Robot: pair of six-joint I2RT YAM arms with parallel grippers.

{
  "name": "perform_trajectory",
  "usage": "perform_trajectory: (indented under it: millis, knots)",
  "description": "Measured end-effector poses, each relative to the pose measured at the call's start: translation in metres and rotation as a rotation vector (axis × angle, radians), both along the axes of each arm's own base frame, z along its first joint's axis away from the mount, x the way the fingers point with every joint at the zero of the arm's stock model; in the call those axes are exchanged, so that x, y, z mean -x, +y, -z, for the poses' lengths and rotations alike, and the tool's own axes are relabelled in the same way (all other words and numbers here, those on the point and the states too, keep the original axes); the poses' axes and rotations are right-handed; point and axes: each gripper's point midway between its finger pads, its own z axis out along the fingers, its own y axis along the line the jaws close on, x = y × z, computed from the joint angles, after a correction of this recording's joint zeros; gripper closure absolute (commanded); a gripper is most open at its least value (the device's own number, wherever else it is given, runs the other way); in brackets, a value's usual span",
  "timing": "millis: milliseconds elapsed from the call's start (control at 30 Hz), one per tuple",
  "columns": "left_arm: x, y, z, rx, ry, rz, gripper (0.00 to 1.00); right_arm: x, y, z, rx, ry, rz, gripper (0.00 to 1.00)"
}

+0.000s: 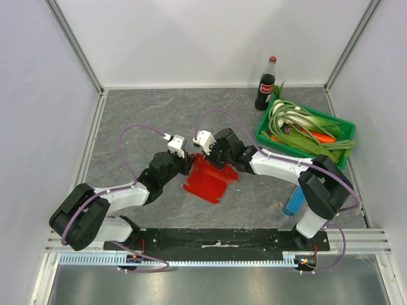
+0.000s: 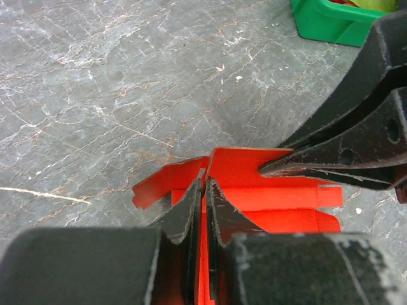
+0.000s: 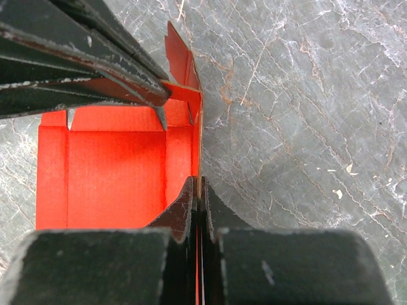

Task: Fold the paper box

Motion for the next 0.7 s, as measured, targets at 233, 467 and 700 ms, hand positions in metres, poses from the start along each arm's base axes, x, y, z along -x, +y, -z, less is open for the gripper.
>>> perform_trajectory:
  millis: [233,467,700]
  knots:
    - [-0.004,0.002,-0.002,0.009,-0.011,-0.025,0.98,-0.012,0.004,-0.003,0.007,-0.021,0.033,0.60]
    - [-0.008,0.015,0.005,0.016,-0.013,-0.131,0.98,-0.026,-0.003,-0.010,0.030,0.000,0.184,0.19]
    - [-0.003,0.022,0.009,0.020,-0.042,-0.195,0.98,-0.028,-0.031,-0.040,0.041,0.128,0.536,0.08]
